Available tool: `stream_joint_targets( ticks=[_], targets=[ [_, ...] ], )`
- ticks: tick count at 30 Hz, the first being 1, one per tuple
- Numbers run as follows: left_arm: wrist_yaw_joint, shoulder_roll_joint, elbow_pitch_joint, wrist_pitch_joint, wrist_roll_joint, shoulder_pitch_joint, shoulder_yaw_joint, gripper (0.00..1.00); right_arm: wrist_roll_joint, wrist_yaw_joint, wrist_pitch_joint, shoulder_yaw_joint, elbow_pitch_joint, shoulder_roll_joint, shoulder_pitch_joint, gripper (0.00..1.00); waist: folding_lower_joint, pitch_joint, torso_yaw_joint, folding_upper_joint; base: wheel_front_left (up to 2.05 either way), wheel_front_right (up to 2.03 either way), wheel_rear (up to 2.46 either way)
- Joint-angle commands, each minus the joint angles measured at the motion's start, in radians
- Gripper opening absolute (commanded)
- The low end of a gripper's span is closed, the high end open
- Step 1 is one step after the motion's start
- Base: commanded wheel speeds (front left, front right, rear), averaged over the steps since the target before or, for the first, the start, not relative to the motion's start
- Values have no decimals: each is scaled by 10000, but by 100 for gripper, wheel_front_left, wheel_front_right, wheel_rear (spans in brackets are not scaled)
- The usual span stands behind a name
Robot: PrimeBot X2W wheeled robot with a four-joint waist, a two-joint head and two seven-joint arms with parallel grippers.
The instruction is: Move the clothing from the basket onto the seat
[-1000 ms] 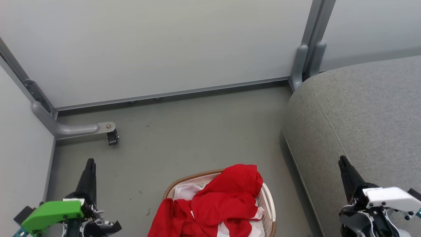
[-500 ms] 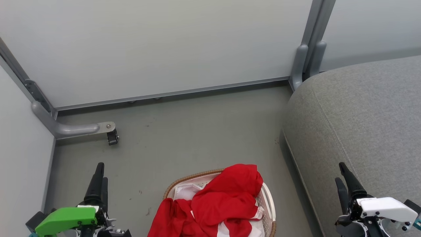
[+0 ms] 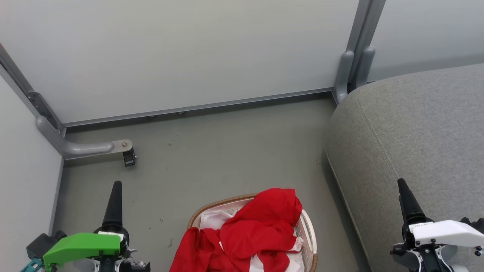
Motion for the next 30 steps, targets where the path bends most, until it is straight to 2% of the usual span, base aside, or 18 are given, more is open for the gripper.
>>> stream_joint_targets(
  ticks=[1, 17, 30],
  targets=[
    [-19, 50, -220, -120, 411, -3, -56, 100, -370, 1, -111, -6, -246, -92, -3, 100, 0, 0, 1, 0, 0, 0, 0],
    [385, 68, -793, -704, 3673, 200, -574, 100, -3242, 1, -701, 230, -443, -122, 155, 100, 0, -8, 13, 0, 0, 0, 0],
    [593, 81, -802, -1101, 5643, 333, -792, 100, -5685, 2, -1103, 566, -855, -140, 262, 100, 0, 28, 36, 0, 0, 0, 0]
  ],
)
